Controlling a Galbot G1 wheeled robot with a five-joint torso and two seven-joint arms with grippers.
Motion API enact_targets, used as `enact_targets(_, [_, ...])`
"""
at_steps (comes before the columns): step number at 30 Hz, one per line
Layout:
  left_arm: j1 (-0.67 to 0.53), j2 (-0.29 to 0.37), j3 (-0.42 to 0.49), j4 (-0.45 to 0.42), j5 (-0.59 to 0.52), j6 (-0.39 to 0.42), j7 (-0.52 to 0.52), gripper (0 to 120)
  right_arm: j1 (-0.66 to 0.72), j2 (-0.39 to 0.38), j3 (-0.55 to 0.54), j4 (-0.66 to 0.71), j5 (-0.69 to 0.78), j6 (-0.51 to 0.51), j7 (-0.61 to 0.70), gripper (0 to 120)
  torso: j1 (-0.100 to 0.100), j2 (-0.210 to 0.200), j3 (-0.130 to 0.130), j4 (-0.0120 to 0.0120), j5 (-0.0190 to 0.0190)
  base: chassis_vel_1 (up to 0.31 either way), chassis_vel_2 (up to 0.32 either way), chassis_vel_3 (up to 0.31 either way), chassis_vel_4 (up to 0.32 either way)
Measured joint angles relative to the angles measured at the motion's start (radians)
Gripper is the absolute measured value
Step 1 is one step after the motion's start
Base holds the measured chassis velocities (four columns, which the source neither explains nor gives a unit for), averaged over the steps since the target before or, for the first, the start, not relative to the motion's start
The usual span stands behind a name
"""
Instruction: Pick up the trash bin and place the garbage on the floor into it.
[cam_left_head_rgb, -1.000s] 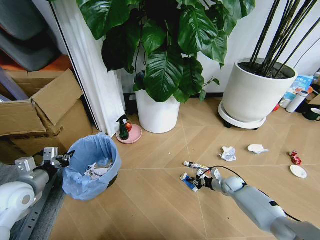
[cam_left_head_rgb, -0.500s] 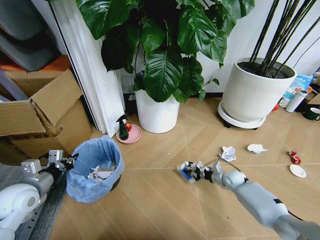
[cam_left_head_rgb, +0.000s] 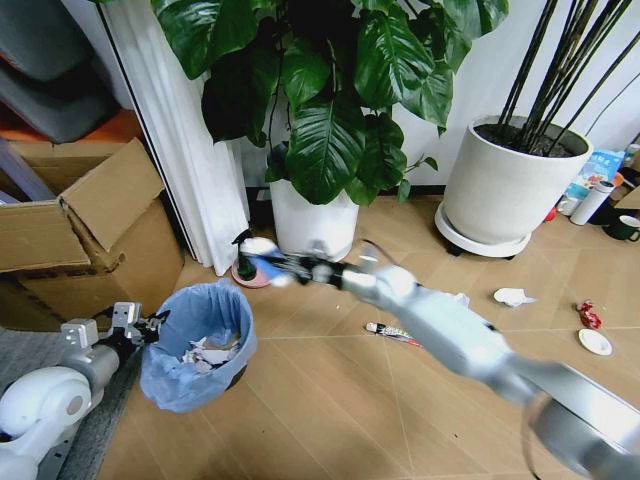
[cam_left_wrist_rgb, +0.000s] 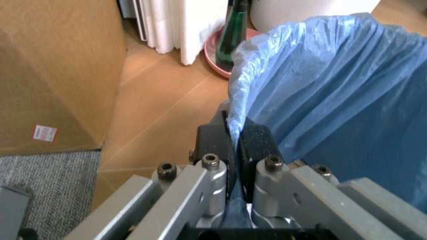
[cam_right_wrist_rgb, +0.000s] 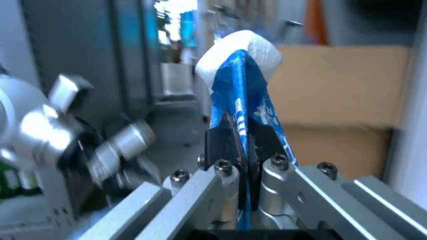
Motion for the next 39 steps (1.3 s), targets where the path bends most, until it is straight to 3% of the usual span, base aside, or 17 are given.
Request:
enact_targets(5, [-0.006, 0.003, 0.003, 0.001, -0.003, 0.000, 0.000, 0, 0.055, 0.070, -0.093, -0.054, 0.004, -0.014, -0.003, 0, 0.000, 0.000, 0.000, -0.0012, -0.0001, 0.000, 0.000, 0.000, 0.000])
enact_targets(13, [-0.005, 0.004, -0.021, 0.000, -0.016, 0.000, 0.003, 0, 0.089, 0.068, -0.237, -0.085, -0.011, -0.042, 0.003, 0, 0.000, 0.000, 0.000, -0.0012, 0.0002, 0.000, 0.000, 0.000, 0.000])
enact_targets(26, [-0.010, -0.009, -0.020, -0.008, -0.019, 0.003, 0.003, 0, 0.128, 0.060, -0.288, -0.091, -0.016, -0.060, 0.029, 43, 0.000, 0.000, 0.000, -0.0010, 0.0005, 0.000, 0.000, 0.000, 0.000])
enact_targets(33, [-0.014, -0.007, -0.031, 0.002, -0.026, 0.004, 0.001, 0, 0.098, 0.026, -0.221, -0.072, -0.019, -0.061, 0.058, 74, 0.000, 0.000, 0.000, -0.0009, 0.0005, 0.000, 0.000, 0.000, 0.000])
enact_targets(39, [-0.006, -0.015, -0.059, 0.002, -0.028, 0.005, 0.000, 0, 0.036, -0.031, -0.137, -0.076, -0.065, -0.071, 0.109, 90, 0.000, 0.000, 0.000, -0.0012, 0.0007, 0.000, 0.000, 0.000, 0.000])
